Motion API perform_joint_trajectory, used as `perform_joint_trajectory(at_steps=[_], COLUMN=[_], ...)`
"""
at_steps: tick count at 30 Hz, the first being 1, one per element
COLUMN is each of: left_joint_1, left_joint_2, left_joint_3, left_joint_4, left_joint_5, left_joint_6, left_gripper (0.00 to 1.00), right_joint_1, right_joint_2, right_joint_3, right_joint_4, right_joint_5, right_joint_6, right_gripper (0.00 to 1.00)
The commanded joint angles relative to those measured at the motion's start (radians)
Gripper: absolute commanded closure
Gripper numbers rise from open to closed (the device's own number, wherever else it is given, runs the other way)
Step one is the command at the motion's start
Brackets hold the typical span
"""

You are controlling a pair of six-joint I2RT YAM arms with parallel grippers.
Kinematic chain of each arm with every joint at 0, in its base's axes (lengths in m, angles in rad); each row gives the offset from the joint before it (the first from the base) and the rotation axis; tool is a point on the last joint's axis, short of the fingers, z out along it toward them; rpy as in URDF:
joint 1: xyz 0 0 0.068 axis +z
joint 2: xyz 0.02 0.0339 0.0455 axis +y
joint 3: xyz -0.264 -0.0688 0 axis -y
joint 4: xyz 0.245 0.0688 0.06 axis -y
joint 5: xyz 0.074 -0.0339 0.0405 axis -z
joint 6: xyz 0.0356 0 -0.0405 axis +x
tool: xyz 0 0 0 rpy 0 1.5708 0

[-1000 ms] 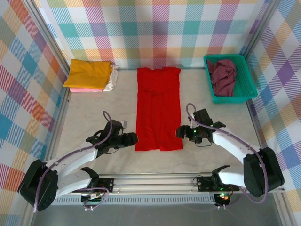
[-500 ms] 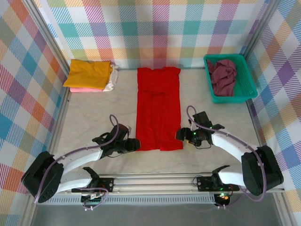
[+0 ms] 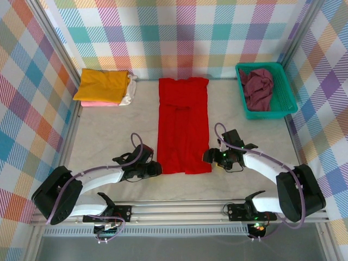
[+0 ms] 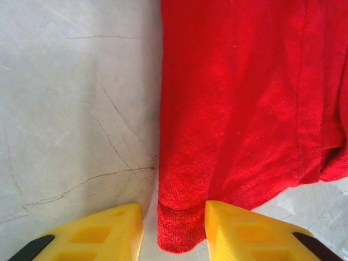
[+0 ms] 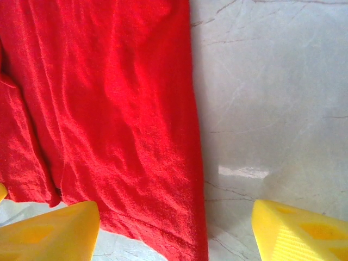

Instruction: Fold and stack the t-shirts

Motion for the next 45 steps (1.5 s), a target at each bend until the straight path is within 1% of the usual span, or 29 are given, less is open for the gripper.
perform_joint_trajectory(at_steps=[1,13,22,24,26,28,29,31,33,36,39,41,45], left_joint_1=[-0.033,-0.037,-0.037,-0.038,-0.038,-0.037,-0.038,-0.038,-0.037,-0.038,-0.038,-0.038,-0.038], left_joint_2=[0.037,0.059,0.077,0.072,0.067,0.063,0.061,0.059,0.06,0.06,0.051,0.044,0.033], left_joint_3=[0.031,0.087,0.073,0.061,0.054,0.049,0.048,0.046,0.046,0.048,0.048,0.046,0.039], left_joint_4=[0.058,0.008,0.001,0.005,0.009,0.007,0.008,0.003,0.001,-0.006,-0.019,-0.027,-0.028], left_joint_5=[0.014,0.001,-0.014,-0.021,-0.029,-0.039,-0.042,-0.054,-0.059,-0.061,-0.067,-0.075,-0.084], left_joint_6=[-0.007,0.008,0.0,-0.005,-0.007,-0.008,-0.007,-0.008,-0.008,-0.008,-0.007,-0.006,-0.013], left_gripper=[0.63,0.62,0.63,0.67,0.76,0.79,0.82,0.85,0.92,0.96,1.0,1.0,1.0], right_joint_1=[0.007,0.007,0.007,0.007,0.007,0.009,0.01,0.012,0.012,0.027,0.056,0.062,0.074], right_joint_2=[0.016,0.016,0.006,0.013,0.022,0.03,0.032,0.037,0.05,0.073,0.073,0.066,0.044], right_joint_3=[-0.019,-0.019,-0.028,-0.03,-0.03,-0.03,-0.033,-0.037,-0.036,-0.026,-0.019,-0.031,-0.039], right_joint_4=[0.018,0.01,0.007,0.01,0.014,0.018,0.022,0.035,0.047,0.066,0.073,0.09,0.072], right_joint_5=[-0.015,-0.008,-0.012,-0.023,-0.043,-0.063,-0.067,-0.075,-0.089,-0.137,-0.156,-0.176,-0.171], right_joint_6=[0.008,0.003,0.011,0.014,0.014,0.02,0.021,0.023,0.024,0.036,0.056,0.078,0.09], right_gripper=[0.26,0.25,0.25,0.25,0.25,0.25,0.26,0.29,0.3,0.36,0.38,0.39,0.42])
